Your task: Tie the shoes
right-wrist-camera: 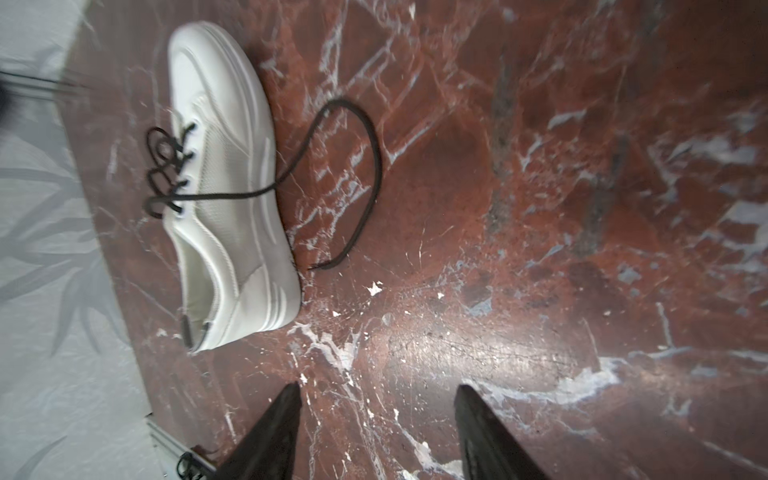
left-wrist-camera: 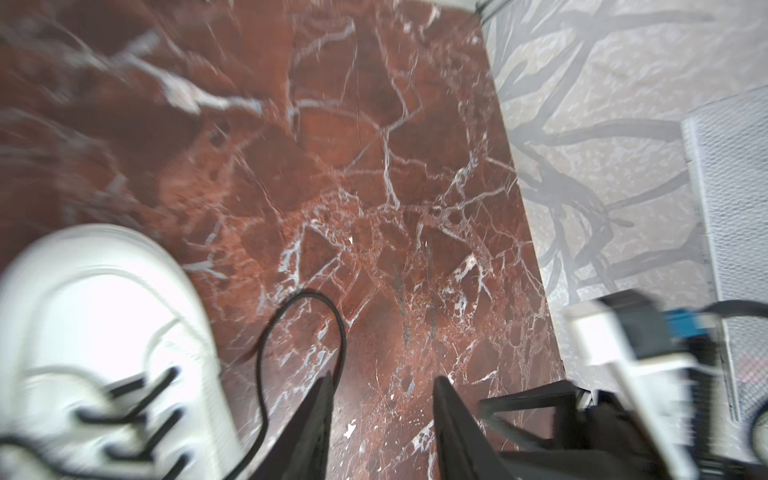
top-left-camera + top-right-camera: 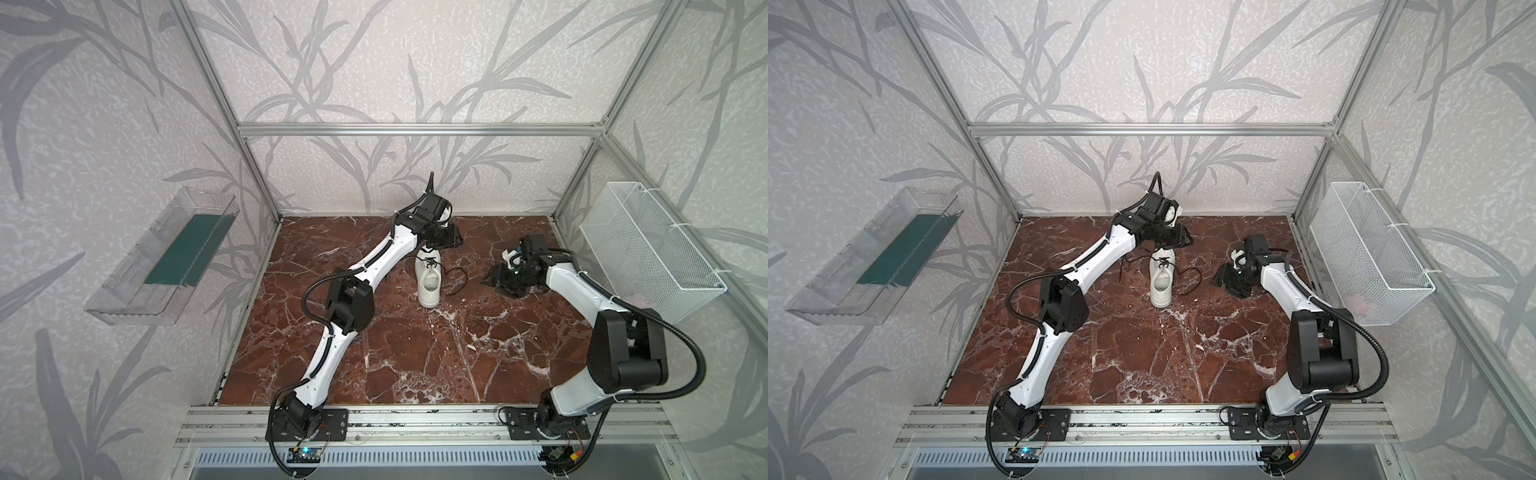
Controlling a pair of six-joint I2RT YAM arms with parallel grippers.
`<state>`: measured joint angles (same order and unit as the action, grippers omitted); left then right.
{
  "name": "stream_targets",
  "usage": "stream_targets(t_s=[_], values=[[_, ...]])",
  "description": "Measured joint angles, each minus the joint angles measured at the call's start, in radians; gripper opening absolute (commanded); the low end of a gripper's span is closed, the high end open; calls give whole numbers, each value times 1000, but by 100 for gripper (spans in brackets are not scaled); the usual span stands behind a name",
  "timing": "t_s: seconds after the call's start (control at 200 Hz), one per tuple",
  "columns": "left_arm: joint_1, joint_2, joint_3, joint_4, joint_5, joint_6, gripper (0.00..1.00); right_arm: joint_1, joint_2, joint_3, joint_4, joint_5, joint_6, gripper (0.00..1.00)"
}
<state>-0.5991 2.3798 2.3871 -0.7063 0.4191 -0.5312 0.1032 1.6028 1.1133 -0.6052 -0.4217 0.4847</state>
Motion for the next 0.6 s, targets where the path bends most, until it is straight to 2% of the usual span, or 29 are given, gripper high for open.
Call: stream_targets(t_s=[0.125, 0.305, 0.455, 0.605], values=[[28, -151, -140, 23, -38, 29, 42, 94, 45, 35, -33, 116, 105, 49], [98, -381, -493, 165, -52, 19, 42, 190, 98, 86, -45, 261, 278, 43], [160, -463, -736, 251, -55, 5, 42, 218, 199, 168, -51, 306, 383, 41], [205, -491, -882, 283, -53, 4, 42, 245, 281, 232, -56, 349, 451, 39]])
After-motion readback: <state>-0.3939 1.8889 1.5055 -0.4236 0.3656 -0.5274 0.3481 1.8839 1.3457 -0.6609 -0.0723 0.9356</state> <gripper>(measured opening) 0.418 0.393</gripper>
